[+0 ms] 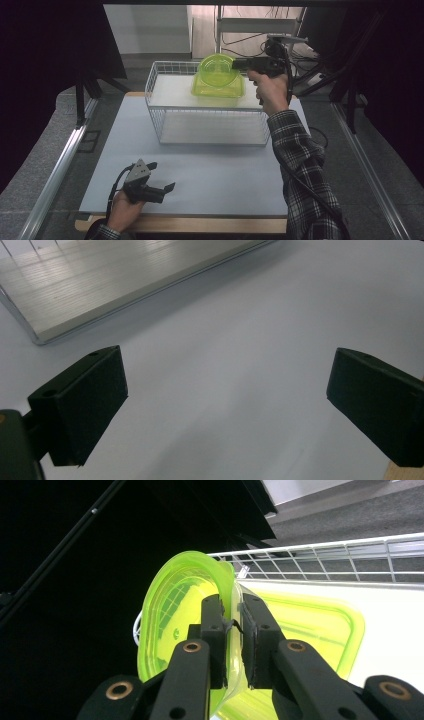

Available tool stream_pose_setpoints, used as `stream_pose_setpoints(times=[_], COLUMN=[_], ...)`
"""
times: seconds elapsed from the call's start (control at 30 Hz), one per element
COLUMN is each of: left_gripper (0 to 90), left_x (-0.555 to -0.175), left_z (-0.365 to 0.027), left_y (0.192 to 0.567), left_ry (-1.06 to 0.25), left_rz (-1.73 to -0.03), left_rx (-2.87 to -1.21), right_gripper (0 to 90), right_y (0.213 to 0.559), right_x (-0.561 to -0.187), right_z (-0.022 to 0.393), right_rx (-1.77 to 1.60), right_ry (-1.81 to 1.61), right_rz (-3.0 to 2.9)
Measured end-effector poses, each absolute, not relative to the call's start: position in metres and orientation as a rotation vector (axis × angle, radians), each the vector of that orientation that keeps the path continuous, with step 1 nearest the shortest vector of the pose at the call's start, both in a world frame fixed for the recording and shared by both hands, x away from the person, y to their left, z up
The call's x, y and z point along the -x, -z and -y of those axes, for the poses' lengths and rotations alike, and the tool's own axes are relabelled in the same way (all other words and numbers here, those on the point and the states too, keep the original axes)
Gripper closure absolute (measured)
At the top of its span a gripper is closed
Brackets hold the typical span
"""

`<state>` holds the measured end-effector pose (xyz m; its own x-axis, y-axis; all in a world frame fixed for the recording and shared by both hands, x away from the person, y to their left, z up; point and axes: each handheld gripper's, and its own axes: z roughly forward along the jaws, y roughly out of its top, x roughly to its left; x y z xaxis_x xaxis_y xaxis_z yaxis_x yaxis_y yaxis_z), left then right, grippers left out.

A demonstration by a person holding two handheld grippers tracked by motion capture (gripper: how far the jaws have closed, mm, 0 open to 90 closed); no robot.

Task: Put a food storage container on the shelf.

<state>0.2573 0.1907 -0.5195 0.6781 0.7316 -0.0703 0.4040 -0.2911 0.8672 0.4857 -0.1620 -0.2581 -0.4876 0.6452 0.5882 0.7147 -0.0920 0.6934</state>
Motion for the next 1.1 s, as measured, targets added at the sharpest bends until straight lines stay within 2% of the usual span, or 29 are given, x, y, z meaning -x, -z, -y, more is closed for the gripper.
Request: stream_pose_setpoints(times=[0.37, 0.67, 0.83, 1.1], left_gripper=[2.8, 2.7, 2.7, 2.7], left_x=[-0.2577, -0.258, -0.2581, -0.2579], left_z=[-0.1892, -0.1883, -0.1883, -0.1886], left_y=[0.5207, 0.5219, 0.522, 0.5215], left_ry=[-0.419, -0.412, -0.412, -0.418], left_rz=[-0.881, -0.876, -0.878, -0.883], left_rx=[-1.935, -1.951, -1.952, -1.95], right_gripper=[78.1, 71.4, 63.7, 45.9], right_y=[0.255, 0.2592, 0.2589, 0.255], right_x=[-0.4885, -0.4936, -0.4935, -0.4882], right_z=[0.1541, 0.1535, 0.1548, 0.1583], right_rx=[1.637, 1.69, 1.692, 1.63], right_ry=[1.621, 1.607, 1.62, 1.66], right_rz=[2.172, 2.213, 2.213, 2.245])
